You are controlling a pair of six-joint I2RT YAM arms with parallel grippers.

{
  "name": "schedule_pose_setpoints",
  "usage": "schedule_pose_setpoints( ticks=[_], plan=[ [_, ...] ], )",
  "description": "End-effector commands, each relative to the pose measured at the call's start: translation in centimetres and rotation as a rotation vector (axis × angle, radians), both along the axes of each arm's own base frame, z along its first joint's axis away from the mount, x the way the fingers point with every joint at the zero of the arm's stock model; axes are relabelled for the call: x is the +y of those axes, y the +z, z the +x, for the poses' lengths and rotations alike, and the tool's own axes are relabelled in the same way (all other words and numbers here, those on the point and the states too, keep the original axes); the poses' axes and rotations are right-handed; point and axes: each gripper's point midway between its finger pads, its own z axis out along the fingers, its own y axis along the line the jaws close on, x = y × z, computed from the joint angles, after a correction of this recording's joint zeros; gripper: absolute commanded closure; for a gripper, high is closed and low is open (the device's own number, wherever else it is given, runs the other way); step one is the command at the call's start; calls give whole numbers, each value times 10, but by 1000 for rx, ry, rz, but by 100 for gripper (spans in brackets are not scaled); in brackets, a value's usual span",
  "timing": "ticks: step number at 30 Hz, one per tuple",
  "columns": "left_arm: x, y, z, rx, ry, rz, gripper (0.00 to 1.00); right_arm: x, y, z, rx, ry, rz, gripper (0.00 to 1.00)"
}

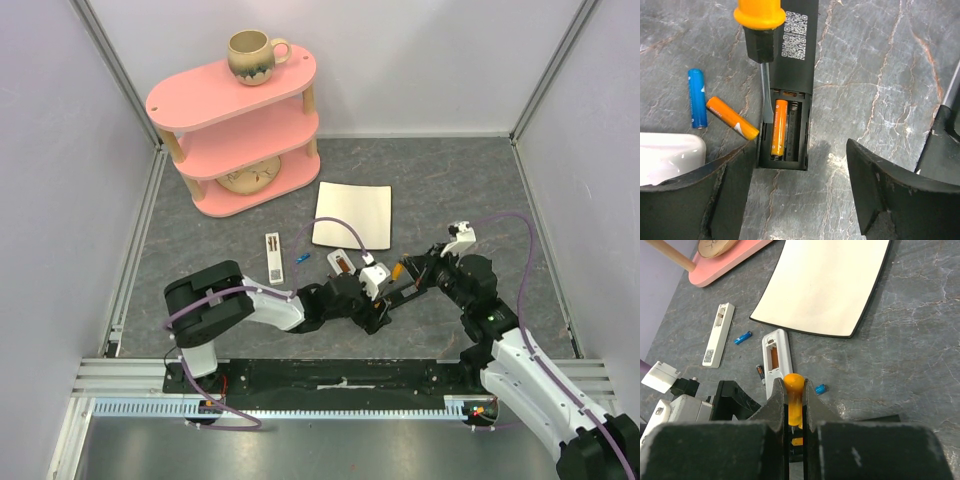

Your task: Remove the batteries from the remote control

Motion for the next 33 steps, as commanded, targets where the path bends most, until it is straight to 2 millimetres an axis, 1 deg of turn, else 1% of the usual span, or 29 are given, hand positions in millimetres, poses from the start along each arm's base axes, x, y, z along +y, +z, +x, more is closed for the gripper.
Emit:
schedule_pose_setpoints(
  ticks=[1, 5, 6, 7, 9, 11, 13, 14, 15, 17, 19, 20, 21, 22, 23, 24, 25, 28, 32, 33],
  plan=[
    [37, -64, -44, 223, -80, 195, 23, -5, 18, 6, -46, -28, -15, 100],
    [34, -67, -60, 270, -130, 191, 27, -9, 19, 5, -49, -42, -26, 100],
    [34, -68, -61, 277, -134, 190, 27, -11, 21, 6, -54, -51, -29, 100],
    [32, -66, -66, 285, -153, 180, 27, -13, 19, 6, -47, -57, -37, 100],
    [25, -62, -70, 297, -173, 155, 28, -15, 22, 6, -55, -68, -43, 100],
    [16, -56, -71, 304, -189, 110, 28, -18, 25, 8, -64, -82, -46, 100],
    [7, -50, -70, 301, -203, 78, 28, -20, 20, 6, -40, -86, -63, 100],
    [5, -52, -69, 302, -202, 78, 27, -21, 21, 6, -42, -90, -65, 100],
    [1, -49, -69, 299, -210, 63, 27, -22, 21, 6, -42, -94, -68, 100],
    [-2, -45, -64, 294, -208, 41, 26, -25, 22, 6, -42, -110, -73, 100],
    [0, -41, -60, 299, -191, 21, 26, -28, 22, 4, -35, -119, -84, 100],
    [0, -34, -52, 290, -173, -11, 27, -37, 21, 7, -34, -167, -99, 100],
    [7, -31, -50, 297, -163, -27, 27, -40, 22, 7, -32, -185, -104, 100],
    [10, -27, -48, 311, -147, -49, 27, -45, 17, 7, -10, -211, -119, 100],
    [13, -22, -38, 314, -121, -76, 29, -49, 15, 7, 1, -232, -127, 100],
    [17, -17, -35, 319, -117, -98, 30, -55, 14, 9, 8, -264, -141, 100],
    [20, -16, -29, 327, -101, -105, 30, -57, 9, 9, 30, -274, -152, 100],
    [23, -14, -22, 342, -85, -114, 34, -62, -1, 10, 64, -300, -176, 100],
    [24, -15, -12, 371, -60, -122, 41, -72, -6, 10, 81, -352, -196, 100],
    [22, -13, -11, 378, -68, -131, 43, -75, -7, 9, 82, -362, -203, 100]
  ],
)
